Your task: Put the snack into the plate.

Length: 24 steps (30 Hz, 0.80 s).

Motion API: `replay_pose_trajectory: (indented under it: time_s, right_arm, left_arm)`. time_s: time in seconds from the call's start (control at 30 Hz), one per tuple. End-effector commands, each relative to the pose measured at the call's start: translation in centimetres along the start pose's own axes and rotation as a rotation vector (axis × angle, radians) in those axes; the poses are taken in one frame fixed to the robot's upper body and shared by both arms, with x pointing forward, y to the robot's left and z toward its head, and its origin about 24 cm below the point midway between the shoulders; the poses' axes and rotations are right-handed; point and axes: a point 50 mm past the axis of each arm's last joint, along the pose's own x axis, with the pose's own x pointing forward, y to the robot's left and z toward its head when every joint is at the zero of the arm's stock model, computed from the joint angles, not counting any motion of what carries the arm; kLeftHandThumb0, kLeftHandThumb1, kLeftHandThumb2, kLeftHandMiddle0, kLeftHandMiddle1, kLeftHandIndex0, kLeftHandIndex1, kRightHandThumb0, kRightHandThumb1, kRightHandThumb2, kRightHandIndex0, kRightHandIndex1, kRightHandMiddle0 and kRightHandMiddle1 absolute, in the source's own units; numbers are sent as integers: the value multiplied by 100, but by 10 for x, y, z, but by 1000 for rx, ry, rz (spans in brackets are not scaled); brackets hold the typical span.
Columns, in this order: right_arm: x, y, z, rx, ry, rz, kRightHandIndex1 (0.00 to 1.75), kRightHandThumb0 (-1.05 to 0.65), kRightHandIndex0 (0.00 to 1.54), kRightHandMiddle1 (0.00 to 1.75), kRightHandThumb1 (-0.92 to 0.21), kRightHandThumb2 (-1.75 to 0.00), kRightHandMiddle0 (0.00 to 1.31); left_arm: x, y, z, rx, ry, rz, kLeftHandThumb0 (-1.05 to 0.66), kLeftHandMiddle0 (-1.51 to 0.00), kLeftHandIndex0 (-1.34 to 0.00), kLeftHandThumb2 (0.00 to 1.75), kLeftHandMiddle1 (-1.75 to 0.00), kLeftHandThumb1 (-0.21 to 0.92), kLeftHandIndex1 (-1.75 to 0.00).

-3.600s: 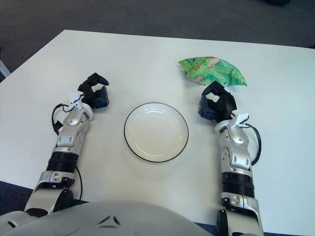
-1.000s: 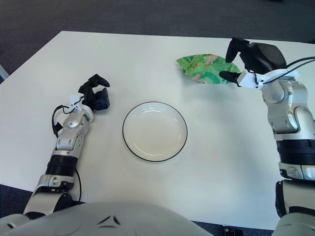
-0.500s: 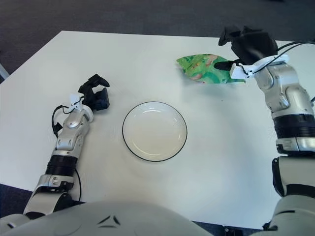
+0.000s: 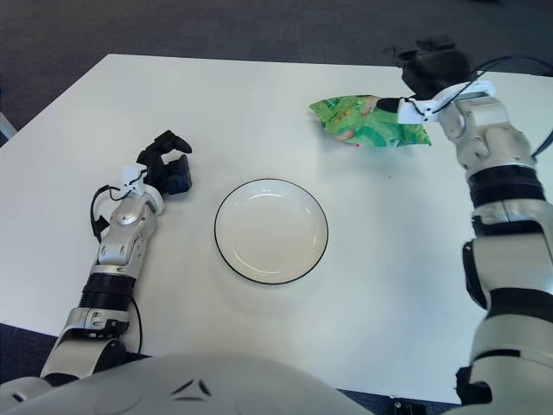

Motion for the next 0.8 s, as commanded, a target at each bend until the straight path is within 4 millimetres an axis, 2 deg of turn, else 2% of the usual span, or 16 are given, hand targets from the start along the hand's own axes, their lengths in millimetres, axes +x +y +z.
replay_pose_trajectory:
  time_s: [0.0, 0.2, 0.33, 0.6, 0.7, 0.77]
  right_arm:
    - [10, -2, 6, 8, 0, -3, 0, -105, 0, 0, -92, -97, 0]
    - [15, 3, 11, 72, 14, 15, 0, -105, 0, 0, -92, -101, 0]
    - [18, 25, 24, 144, 54, 55, 0, -105, 0, 0, -92, -104, 0]
    - [17, 44, 30, 267, 112, 126, 0, -102, 0, 2, -92, -109, 2]
    - [14, 60, 40, 311, 105, 160, 0, -100, 0, 4, -92, -111, 5]
    - [12, 68, 46, 324, 100, 173, 0, -100, 0, 14, -92, -112, 2]
  left_arm:
    - [-23, 1, -42, -29, 176, 37, -48, -120, -61, 130, -175, 33, -175]
    - [-25, 1, -42, -33, 175, 37, -48, -119, -61, 130, -175, 33, -175]
    - [-26, 2, -41, -31, 171, 39, -48, -119, -60, 130, -175, 33, -175]
    - [-30, 4, -40, -20, 160, 40, -48, -120, -60, 129, -175, 33, -175]
    - [-30, 5, -40, -26, 161, 42, -48, -120, -60, 129, -175, 33, -175]
    - [-31, 5, -39, -29, 161, 44, -48, -120, -60, 130, -175, 33, -175]
